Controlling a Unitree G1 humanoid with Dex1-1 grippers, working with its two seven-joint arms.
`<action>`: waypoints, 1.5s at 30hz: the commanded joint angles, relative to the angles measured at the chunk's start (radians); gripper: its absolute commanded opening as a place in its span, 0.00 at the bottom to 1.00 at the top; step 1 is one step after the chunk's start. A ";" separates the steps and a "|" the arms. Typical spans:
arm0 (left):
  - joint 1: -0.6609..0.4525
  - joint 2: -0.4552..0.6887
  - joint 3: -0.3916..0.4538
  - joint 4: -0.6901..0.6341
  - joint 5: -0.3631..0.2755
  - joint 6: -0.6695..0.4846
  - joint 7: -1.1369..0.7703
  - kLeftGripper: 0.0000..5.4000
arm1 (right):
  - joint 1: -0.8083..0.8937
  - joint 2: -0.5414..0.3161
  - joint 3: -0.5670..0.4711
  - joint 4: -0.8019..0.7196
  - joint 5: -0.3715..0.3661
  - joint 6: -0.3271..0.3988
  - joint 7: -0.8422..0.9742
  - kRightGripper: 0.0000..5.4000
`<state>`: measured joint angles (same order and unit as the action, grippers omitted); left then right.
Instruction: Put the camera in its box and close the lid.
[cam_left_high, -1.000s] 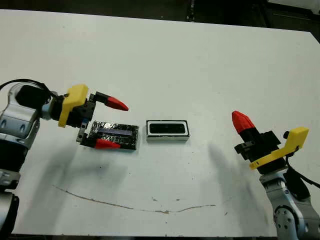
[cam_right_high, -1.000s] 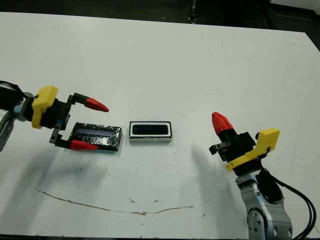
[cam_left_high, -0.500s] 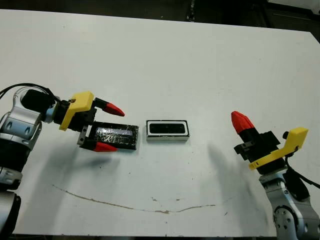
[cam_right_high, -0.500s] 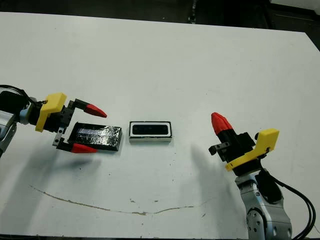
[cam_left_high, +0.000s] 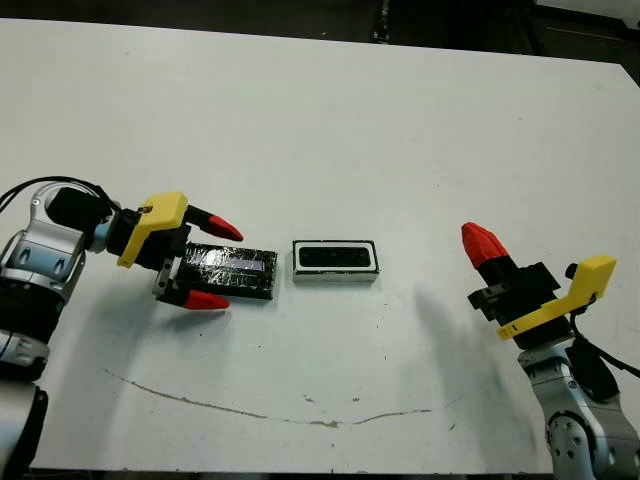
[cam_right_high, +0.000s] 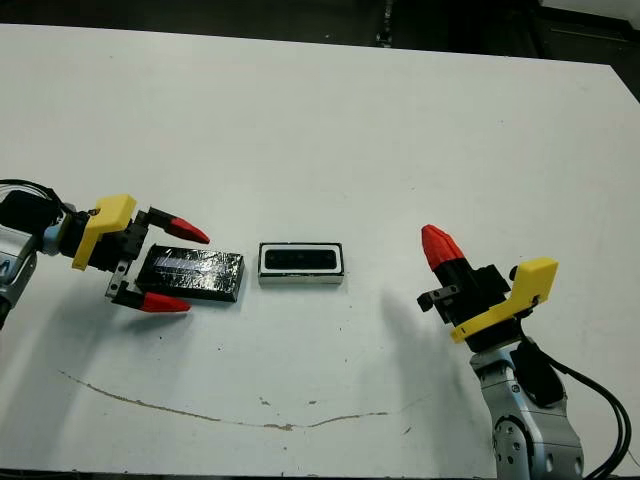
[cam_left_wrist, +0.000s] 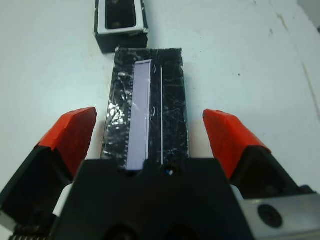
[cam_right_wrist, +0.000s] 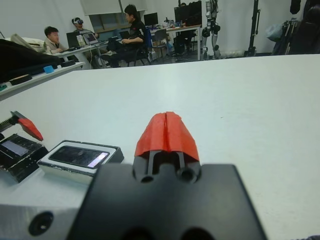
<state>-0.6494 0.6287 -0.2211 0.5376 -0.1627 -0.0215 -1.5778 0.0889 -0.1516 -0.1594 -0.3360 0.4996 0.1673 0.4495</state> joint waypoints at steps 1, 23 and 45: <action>0.012 0.006 0.013 -0.025 -0.007 0.044 0.019 1.00 | 0.012 -0.011 -0.005 0.012 -0.003 -0.024 0.007 0.00; 0.046 0.009 0.028 -0.078 -0.038 0.179 0.059 0.58 | 0.008 -0.022 -0.006 0.007 0.012 -0.007 0.006 0.00; 0.197 -0.096 0.220 -0.297 -0.169 0.213 0.426 0.58 | 0.009 -0.025 0.000 0.013 0.013 -0.007 0.006 0.00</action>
<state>-0.4715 0.5451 -0.0272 0.2677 -0.2965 0.1499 -1.1724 0.0883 -0.1602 -0.1549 -0.3283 0.5129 0.1527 0.4576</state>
